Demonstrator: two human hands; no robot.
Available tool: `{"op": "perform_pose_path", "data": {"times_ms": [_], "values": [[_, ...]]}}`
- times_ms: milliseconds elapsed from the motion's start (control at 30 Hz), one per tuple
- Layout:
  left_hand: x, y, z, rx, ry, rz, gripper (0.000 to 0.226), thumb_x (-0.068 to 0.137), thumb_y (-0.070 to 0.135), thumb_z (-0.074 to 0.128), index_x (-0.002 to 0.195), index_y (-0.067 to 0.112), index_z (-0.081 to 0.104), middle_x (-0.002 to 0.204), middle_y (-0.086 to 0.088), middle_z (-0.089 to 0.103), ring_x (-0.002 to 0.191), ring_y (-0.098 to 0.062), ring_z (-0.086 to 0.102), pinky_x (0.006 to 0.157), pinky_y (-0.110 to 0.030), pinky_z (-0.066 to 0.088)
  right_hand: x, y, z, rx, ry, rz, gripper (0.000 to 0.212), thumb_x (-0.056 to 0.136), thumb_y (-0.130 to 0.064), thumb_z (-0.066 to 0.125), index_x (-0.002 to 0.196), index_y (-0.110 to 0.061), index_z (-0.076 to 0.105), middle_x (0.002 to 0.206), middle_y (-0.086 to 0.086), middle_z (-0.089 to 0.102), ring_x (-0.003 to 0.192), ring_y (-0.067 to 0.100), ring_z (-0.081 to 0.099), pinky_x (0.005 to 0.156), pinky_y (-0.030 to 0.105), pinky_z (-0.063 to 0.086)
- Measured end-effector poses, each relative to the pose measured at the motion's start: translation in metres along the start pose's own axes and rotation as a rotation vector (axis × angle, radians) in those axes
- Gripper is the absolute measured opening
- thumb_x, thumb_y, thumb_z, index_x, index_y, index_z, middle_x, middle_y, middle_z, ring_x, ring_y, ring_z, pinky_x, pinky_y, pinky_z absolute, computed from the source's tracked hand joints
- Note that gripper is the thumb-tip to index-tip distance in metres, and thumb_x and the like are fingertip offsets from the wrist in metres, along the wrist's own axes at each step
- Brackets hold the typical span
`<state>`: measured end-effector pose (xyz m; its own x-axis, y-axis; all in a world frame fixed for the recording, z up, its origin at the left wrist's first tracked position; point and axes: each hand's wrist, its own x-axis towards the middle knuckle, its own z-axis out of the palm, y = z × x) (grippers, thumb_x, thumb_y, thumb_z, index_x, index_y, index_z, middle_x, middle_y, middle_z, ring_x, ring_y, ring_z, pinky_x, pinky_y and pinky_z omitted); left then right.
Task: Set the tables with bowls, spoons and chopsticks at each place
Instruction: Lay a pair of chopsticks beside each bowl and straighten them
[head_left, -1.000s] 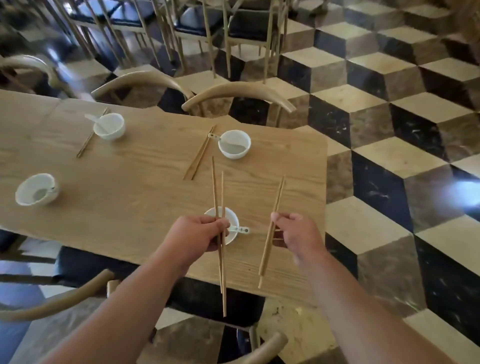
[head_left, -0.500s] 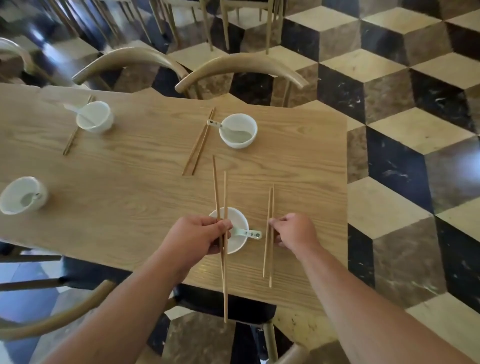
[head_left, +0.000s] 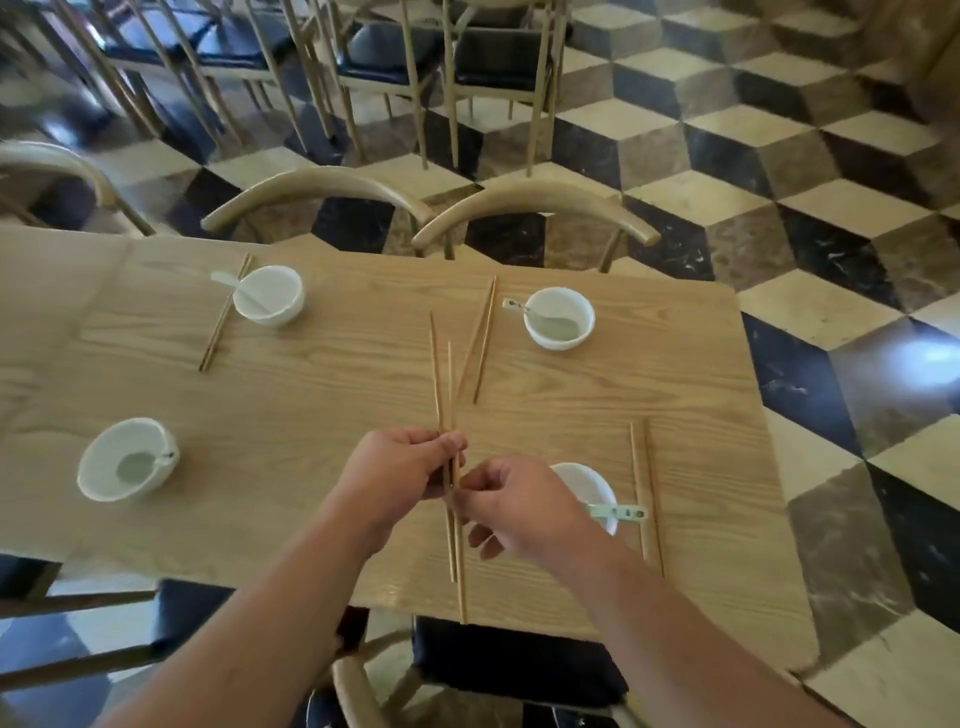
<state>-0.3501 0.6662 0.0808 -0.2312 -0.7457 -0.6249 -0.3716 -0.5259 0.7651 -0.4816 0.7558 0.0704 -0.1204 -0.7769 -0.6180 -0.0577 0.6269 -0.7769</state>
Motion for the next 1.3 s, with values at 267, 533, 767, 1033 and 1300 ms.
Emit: {"op": "perform_pose_path", "data": {"times_ms": [267,533,767,1033,1300], "values": [[0.010,-0.011,-0.195,-0.053,-0.023,-0.044,0.018,0.097,0.027,0.078,0.101,0.009,0.083,0.097,-0.009,0.081,0.083,-0.018,0.075,0.071,-0.029,0.063,0.031,-0.063,0.154,-0.128,0.309,-0.077,0.006,0.095,-0.021,0.075,0.090,-0.019,0.074,0.070,-0.001,0.072,0.058,0.013,0.067,0.066,0.042,0.065],[0.012,-0.005,-0.291,-0.247,-0.371,-0.205,0.027,0.103,0.024,0.069,0.113,0.001,0.079,0.088,-0.006,0.075,0.072,-0.011,0.070,0.065,-0.023,0.064,0.061,-0.120,0.214,-0.795,0.506,-0.616,0.016,0.101,-0.021,0.061,0.094,-0.025,0.074,0.078,-0.008,0.073,0.069,0.013,0.066,0.060,0.033,0.048],[0.025,-0.008,-0.313,-0.154,-0.370,-0.179,0.016,0.103,0.022,0.070,0.096,0.010,0.078,0.086,-0.003,0.077,0.069,-0.010,0.070,0.062,-0.022,0.061,0.096,-0.129,0.251,-0.803,0.470,-0.707,0.032,0.102,-0.022,0.058,0.130,-0.023,0.073,0.117,-0.004,0.080,0.107,0.016,0.074,0.084,0.026,0.052],[0.045,-0.040,-0.316,-0.055,-0.218,-0.169,0.020,0.097,0.024,0.078,0.095,0.004,0.082,0.080,-0.004,0.078,0.070,-0.010,0.073,0.065,-0.023,0.060,0.116,-0.109,0.270,-0.784,0.250,-0.589,0.054,0.107,-0.012,0.046,0.161,-0.016,0.042,0.159,0.003,0.055,0.144,0.016,0.052,0.115,0.028,0.041],[0.083,-0.077,-0.305,0.361,-0.105,-0.046,0.024,0.100,0.025,0.075,0.078,0.016,0.081,0.072,-0.006,0.078,0.068,-0.015,0.069,0.074,-0.037,0.062,0.142,-0.074,0.278,0.050,0.058,-0.013,0.031,0.108,-0.036,0.057,0.130,-0.017,0.069,0.104,-0.004,0.079,0.096,0.014,0.078,0.091,0.047,0.065]]}}
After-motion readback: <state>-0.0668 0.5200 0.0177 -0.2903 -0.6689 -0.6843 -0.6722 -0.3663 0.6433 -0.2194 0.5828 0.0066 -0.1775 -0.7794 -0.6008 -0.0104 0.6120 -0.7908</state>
